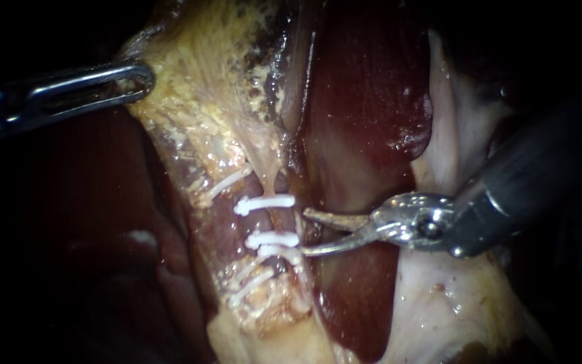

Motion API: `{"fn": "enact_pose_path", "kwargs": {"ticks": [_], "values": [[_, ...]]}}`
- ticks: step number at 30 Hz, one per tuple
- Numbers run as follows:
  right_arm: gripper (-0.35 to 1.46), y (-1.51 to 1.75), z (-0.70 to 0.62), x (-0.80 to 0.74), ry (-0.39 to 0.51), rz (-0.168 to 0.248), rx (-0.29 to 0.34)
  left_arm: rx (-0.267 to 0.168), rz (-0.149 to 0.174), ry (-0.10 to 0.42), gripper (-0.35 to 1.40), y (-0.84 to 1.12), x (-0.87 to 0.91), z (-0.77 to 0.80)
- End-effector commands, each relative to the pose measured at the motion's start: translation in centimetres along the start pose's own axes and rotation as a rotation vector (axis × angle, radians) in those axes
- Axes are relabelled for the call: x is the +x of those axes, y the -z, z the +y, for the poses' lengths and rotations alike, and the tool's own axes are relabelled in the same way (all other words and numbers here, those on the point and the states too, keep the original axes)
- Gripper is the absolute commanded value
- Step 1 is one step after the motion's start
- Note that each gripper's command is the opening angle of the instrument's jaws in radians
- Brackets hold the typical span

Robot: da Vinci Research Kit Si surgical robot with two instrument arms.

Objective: Go to the cutting position right tube

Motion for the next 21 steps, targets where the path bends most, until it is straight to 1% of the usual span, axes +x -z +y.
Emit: {"fn": "enact_pose_path", "kwargs": {"ticks": [1,6,11,14,17,21], "values": [[1.42,-0.02,0.03,0.0,0.002,-0.005,-0.002,0.0,0.0,0.0,-0.35,0.0,0.0,0.0],[1.4,-0.13,0.17,-0.03,-0.006,-0.03,-0.014,-0.002,0.0,0.0,-0.35,0.01,0.0,-0.02],[1.4,-0.19,0.32,-0.05,-0.004,-0.033,-0.017,-0.004,-0.001,0.0,-0.35,0.01,0.0,-0.05],[1.4,-0.21,0.38,-0.04,-0.004,-0.033,-0.018,-0.005,-0.001,0.0,-0.35,0.01,0.0,-0.07],[1.39,-0.22,0.4,-0.03,-0.005,-0.032,-0.019,-0.009,-0.002,0.0,-0.35,0.01,0.0,-0.08],[1.39,-0.29,0.46,0.03,-0.007,-0.032,-0.019,-0.009,-0.003,0.0,-0.35,0.01,0.01,-0.09]]}}
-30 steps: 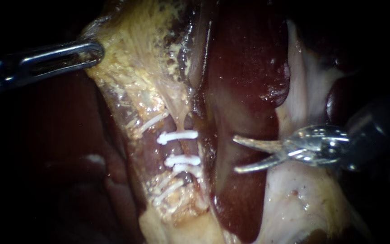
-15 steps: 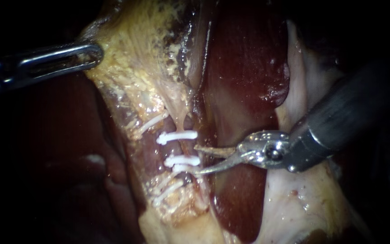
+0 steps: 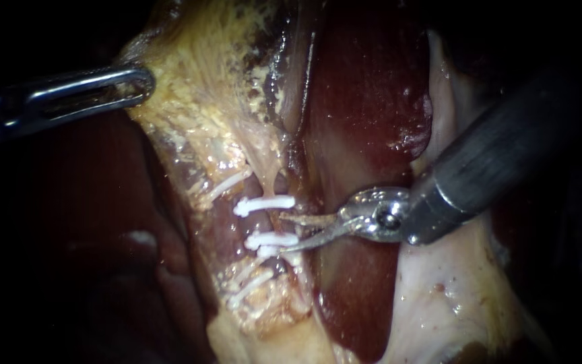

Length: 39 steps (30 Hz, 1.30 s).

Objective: Go to the cutting position right tube

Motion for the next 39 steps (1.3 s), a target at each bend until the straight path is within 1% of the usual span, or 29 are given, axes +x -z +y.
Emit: {"fn": "enact_pose_path", "kwargs": {"ticks": [1,4,11,14,16,26,30,34,39], "values": [[1.39,-0.02,0.01,0.01,-0.001,0.0,0.0,-0.001,0.0,0.0,-0.35,0.0,0.01,0.0],[1.39,-0.09,0.01,0.04,0.0,-0.009,0.011,-0.001,0.0,0.0,-0.35,-0.01,0.01,0.0],[1.29,-0.18,-0.02,0.04,0.08,-0.023,0.082,-0.001,0.0,0.0,-0.35,0.0,0.01,0.0],[1.22,-0.19,-0.02,0.05,0.12,-0.027,0.095,-0.001,0.0,0.0,-0.35,-0.01,0.01,0.0],[1.19,-0.22,-0.01,0.07,0.129,-0.023,0.099,-0.001,0.0,0.0,-0.35,-0.01,0.01,0.01],[1.19,-0.43,0.02,0.23,0.128,0.023,0.114,-0.001,0.0,0.0,-0.35,-0.01,0.01,0.01],[1.19,-0.46,0.02,0.26,0.129,0.033,0.115,0.001,0.001,-0.001,-0.35,-0.02,0.02,0.11],[1.17,-0.47,0.03,0.26,0.129,0.033,0.114,0.003,0.002,-0.001,-0.35,-0.02,0.02,0.22],[1.15,-0.49,0.05,0.29,0.128,0.042,0.118,0.002,0.001,-0.001,-0.35,-0.02,0.03,0.22]]}}
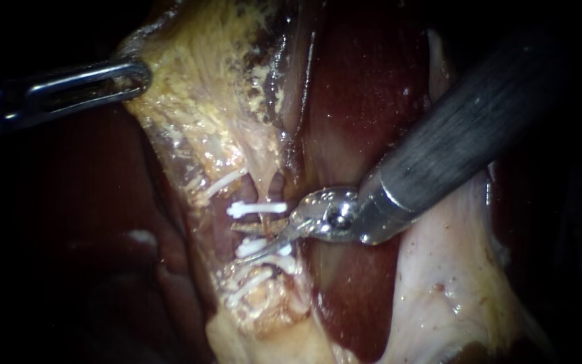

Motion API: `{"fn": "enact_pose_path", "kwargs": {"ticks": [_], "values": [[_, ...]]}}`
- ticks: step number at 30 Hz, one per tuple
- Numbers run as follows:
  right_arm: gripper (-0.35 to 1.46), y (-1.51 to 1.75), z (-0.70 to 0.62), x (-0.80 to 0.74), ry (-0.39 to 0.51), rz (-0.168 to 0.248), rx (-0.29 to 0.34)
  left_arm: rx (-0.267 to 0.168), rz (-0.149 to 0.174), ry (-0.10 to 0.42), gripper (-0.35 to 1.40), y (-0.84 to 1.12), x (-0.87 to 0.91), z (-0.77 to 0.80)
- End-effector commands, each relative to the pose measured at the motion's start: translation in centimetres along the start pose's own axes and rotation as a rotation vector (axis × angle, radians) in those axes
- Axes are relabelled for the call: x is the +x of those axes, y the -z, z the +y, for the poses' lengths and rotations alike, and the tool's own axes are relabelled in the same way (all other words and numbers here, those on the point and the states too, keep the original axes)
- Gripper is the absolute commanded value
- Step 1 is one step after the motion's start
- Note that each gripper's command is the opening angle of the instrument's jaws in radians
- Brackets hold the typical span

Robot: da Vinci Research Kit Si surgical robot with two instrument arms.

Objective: Go to the cutting position right tube

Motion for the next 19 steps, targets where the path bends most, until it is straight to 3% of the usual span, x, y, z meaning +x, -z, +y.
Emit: {"fn": "enact_pose_path", "kwargs": {"ticks": [1,19], "values": [[1.15,0.0,0.01,0.0,-0.001,0.0,-0.001,0.0,0.0,0.001,-0.35,0.0,0.0,-0.01],[1.14,0.0,0.02,0.0,-0.001,0.0,0.0,0.0,-0.001,0.0,-0.35,0.0,0.01,-0.01]]}}
